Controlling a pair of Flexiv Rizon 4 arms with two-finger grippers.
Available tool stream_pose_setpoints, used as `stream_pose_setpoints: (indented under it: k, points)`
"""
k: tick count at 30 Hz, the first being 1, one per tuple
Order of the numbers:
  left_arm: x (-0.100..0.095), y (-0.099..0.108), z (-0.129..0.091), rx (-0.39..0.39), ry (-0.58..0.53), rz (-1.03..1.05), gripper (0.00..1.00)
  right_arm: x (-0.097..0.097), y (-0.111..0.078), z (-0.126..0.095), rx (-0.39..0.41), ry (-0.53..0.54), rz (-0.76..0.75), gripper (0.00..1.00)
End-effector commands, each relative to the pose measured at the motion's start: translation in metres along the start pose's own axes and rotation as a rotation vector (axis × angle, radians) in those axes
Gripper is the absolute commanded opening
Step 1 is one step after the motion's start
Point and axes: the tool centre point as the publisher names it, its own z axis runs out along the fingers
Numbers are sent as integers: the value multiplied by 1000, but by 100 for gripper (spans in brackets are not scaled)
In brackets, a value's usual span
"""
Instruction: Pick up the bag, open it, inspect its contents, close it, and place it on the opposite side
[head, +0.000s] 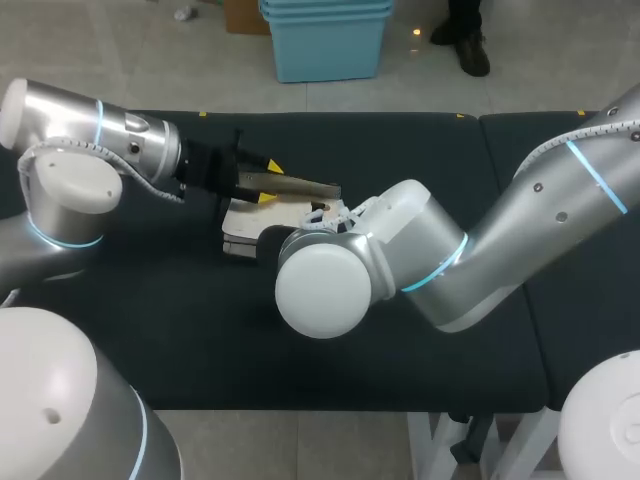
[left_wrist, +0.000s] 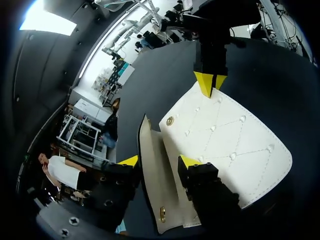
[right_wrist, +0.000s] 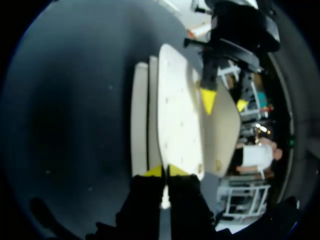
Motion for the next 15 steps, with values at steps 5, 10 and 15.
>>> stream_pose_setpoints:
  k: [5,10,15]
  points:
    - [2,0,-6,29,-20,0,26,2,1,2,4,-4,1,0]
    - [6,-3,-8,29,-36,21,0,2,1,2,4,-4,1,0]
    - [16,-9,-6,22,-34,63,0,2,1,2,4,-4,1,0]
